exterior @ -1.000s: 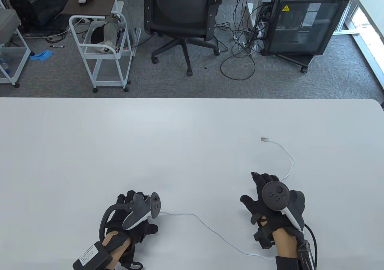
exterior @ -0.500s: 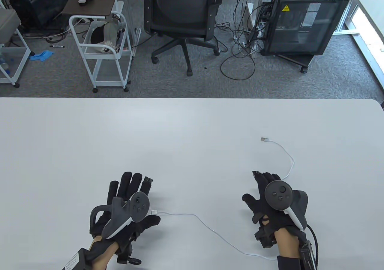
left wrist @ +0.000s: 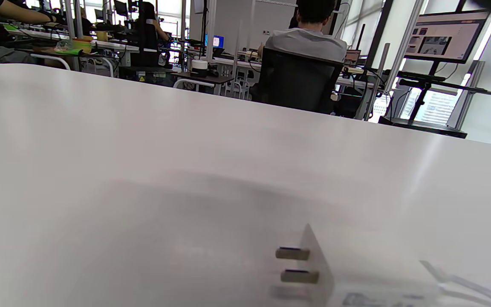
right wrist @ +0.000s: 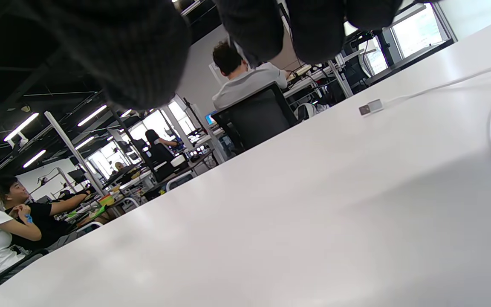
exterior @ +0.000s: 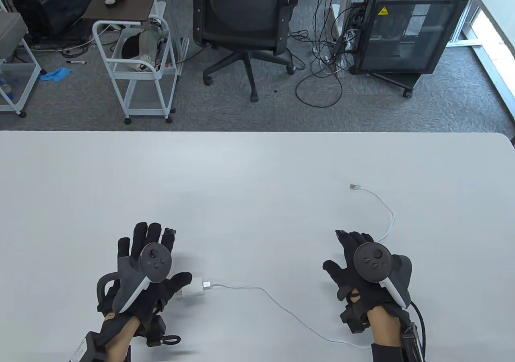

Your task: Insert the USB cable into the charger head

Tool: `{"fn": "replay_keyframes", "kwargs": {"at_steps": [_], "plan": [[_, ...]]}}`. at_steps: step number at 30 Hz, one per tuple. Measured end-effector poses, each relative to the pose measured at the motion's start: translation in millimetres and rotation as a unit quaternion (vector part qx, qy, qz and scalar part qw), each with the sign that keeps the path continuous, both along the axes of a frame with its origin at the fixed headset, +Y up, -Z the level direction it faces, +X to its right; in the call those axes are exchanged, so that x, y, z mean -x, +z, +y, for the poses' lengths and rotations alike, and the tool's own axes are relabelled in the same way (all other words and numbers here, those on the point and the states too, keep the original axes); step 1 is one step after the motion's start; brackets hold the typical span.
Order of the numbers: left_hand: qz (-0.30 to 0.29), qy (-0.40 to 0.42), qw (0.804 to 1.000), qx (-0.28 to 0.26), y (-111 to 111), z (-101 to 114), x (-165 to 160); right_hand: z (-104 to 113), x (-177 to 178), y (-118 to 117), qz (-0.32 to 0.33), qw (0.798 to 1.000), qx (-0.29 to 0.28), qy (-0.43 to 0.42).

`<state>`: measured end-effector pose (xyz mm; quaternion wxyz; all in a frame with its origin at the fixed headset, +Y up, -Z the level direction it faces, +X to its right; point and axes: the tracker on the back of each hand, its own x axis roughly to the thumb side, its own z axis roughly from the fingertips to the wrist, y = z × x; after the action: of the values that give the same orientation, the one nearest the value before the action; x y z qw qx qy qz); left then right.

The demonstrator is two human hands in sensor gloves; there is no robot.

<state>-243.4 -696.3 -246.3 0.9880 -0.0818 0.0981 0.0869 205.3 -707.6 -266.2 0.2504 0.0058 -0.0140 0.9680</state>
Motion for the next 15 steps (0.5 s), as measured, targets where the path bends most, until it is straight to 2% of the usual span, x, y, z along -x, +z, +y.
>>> {"fn": "replay_keyframes", "kwargs": {"at_steps": [6,11,15], "plan": [[0.067,0.092,0.993,0.042,-8.2,-9.0,39.7,-0.8,1.7,-0.7,0.010,1.000,0.007,-0.003],[0.103,0.081,0.989,0.068,-13.0,-19.6,58.6,-0.7,1.6,-0.3,0.010,1.000,0.008,-0.003],[0.105,0.057,0.988,0.097,-15.5,-26.4,60.3,-1.8,3.8,-0.7,0.014,1.000,0.011,-0.002]]}}
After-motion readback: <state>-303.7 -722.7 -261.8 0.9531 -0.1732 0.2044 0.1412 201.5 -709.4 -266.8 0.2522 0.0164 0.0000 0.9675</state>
